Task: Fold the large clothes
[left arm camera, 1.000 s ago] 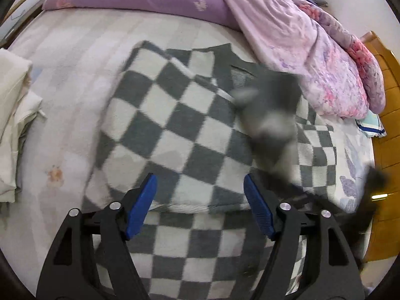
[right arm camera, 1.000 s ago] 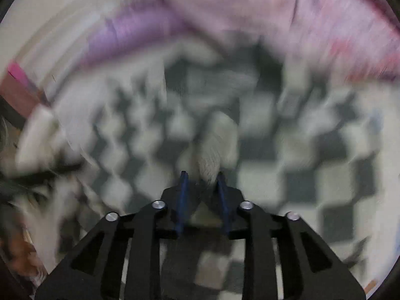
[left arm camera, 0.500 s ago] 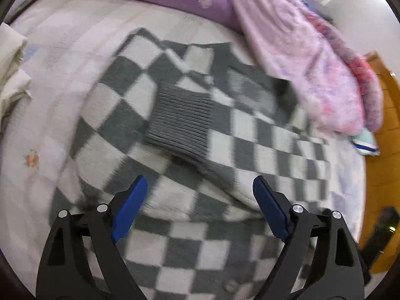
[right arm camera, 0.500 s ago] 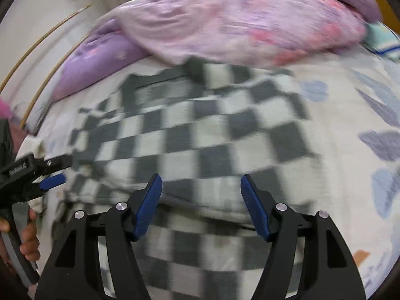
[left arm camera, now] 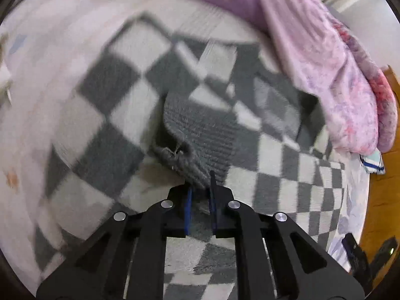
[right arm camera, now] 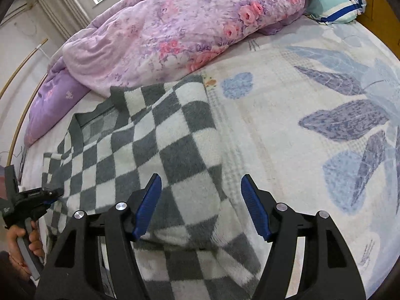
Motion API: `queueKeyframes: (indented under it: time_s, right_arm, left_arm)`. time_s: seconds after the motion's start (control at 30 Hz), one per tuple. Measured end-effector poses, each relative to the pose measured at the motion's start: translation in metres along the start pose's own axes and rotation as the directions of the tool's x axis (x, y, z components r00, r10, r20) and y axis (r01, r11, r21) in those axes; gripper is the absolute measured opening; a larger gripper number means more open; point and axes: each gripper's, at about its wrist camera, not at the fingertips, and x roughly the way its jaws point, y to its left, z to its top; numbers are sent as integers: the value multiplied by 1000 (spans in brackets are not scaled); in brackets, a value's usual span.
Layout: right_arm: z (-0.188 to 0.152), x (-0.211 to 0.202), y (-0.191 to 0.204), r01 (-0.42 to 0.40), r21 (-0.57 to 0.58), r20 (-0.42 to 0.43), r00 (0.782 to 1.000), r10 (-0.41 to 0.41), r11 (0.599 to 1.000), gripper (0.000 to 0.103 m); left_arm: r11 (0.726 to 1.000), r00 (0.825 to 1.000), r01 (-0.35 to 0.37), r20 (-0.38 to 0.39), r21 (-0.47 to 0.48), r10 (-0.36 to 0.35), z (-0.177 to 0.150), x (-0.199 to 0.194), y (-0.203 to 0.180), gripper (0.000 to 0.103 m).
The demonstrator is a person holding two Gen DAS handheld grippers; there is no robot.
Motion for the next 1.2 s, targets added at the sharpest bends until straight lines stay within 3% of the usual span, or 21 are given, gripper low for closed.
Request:
queueKeyframes:
  time_s: [0.1, 0.13, 0.23, 0.3, 0.4, 0.5, 0.57, 0.63, 0.73, 0.77, 0.83, 0.87, 0.9, 0.93, 1.1, 1.2]
  right_arm:
    - [10, -1, 5, -40, 12, 0, 999, 40, 999, 60]
    - [14, -3, 10, -61, 2, 7, 998, 61, 998, 47]
    - [23, -5, 30, -97, -52, 9, 995, 98, 994, 38]
    - [26, 0, 45, -129, -87, 4, 992, 130, 988, 36]
    - [30, 25, 63, -160, -120, -55, 987, 154, 980, 36]
    - [30, 67, 63, -73, -121, -152, 987, 54, 990, 35]
    - [26, 98, 53, -25, -106, -226, 974, 0, 994, 27]
    - [29, 103, 52, -25, -105, -224, 975, 1, 994, 23]
    - [35, 103, 58, -6, -119, -261, 965, -25, 993, 23]
    - [40, 98, 60, -21, -100, -264, 965, -7, 995, 25]
    - [52, 80, 62, -67, -79, -214, 976, 49, 995, 32]
    - [60, 71, 64, -65, -88, -173, 984, 49, 994, 39]
    - [64, 67, 63, -52, -94, -146, 989, 38, 994, 55]
    - [72, 65, 63, -44, -93, -122, 992, 32, 995, 61]
    - [97, 84, 57, -103, -9, -107, 989, 101, 995, 61]
    - [101, 118, 46, -30, 20, -170, 985, 33, 999, 59]
  left_arm:
    - [996, 995, 16, 97, 85, -25, 4, -39, -9, 11]
    - [995, 992, 10, 126, 100, -23, 5, -51, -8, 11]
    - [998, 987, 40, 153, 48, -47, 6, -74, 8, 11]
    - [999, 987, -3, 160, 40, -3, 2, -74, 18, 11]
    - [998, 995, -66, 81, 6, 65, -6, -49, 38, 11]
    - [992, 992, -127, -27, -17, 126, -16, -13, 54, 12]
    - [991, 990, -135, -31, 9, 136, -20, -2, 59, 13]
    - [990, 989, -141, -36, 21, 141, -17, 0, 57, 15]
    - [995, 993, -99, -67, -7, 99, -12, -6, 59, 17]
    - [996, 994, -86, -63, -6, 85, -10, -15, 60, 23]
    - [998, 998, -57, -36, -11, 56, -4, -33, 62, 44]
    - [999, 999, -33, -1, -25, 33, 0, -44, 63, 66]
    - [999, 999, -20, 26, -34, 21, 6, -51, 64, 75]
    - [999, 999, -22, 45, -37, 23, 11, -57, 68, 75]
    - [995, 994, -90, 55, -37, 92, 53, -48, 72, 75]
    - [991, 991, -131, 34, 4, 131, 76, -30, 70, 75]
